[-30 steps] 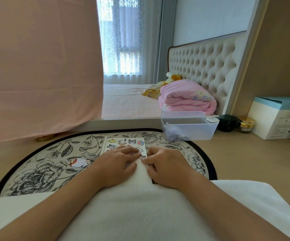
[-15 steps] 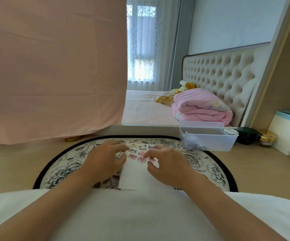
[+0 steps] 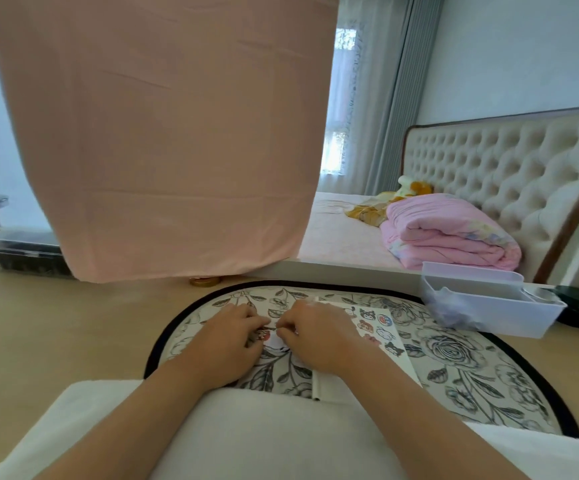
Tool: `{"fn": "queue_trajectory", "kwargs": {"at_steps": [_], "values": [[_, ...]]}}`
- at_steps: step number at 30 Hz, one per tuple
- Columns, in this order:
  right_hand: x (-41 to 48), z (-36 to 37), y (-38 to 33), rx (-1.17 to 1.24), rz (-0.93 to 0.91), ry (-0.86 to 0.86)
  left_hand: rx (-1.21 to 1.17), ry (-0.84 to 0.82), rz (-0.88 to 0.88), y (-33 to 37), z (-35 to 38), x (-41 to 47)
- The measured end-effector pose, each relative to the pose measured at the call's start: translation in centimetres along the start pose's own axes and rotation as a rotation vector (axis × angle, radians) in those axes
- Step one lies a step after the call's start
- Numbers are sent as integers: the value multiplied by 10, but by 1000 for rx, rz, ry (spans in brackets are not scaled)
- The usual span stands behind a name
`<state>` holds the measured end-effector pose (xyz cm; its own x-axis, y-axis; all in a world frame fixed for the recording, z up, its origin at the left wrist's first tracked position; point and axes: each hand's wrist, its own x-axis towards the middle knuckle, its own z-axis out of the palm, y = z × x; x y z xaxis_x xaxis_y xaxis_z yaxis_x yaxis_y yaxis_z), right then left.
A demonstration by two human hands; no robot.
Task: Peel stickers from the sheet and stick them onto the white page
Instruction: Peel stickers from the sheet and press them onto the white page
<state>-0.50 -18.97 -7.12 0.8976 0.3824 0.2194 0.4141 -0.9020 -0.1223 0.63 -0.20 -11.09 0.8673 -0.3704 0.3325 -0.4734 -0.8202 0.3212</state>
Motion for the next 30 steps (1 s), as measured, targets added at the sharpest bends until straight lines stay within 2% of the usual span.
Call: {"fn": "queue_trajectory", "kwargs": {"at_steps": [11, 15, 20, 23, 27, 30], "values": [[-3, 7, -2, -13, 34, -21, -6, 14, -31, 0, -4, 1], [-5, 5, -2, -5, 58, -22, 107, -70, -46, -5, -6, 0], [-9, 5, -1, 161, 143, 1, 21, -59, -71, -7, -7, -2], [-8, 1, 3, 383, 214, 22, -23, -36, -63, -5, -6, -2], [-7, -5, 8, 612, 166, 100, -315, 102, -70, 11, -8, -2], [-6, -7, 9, 678, 78, 211, -686, 90, -171, 27, -14, -2]]}}
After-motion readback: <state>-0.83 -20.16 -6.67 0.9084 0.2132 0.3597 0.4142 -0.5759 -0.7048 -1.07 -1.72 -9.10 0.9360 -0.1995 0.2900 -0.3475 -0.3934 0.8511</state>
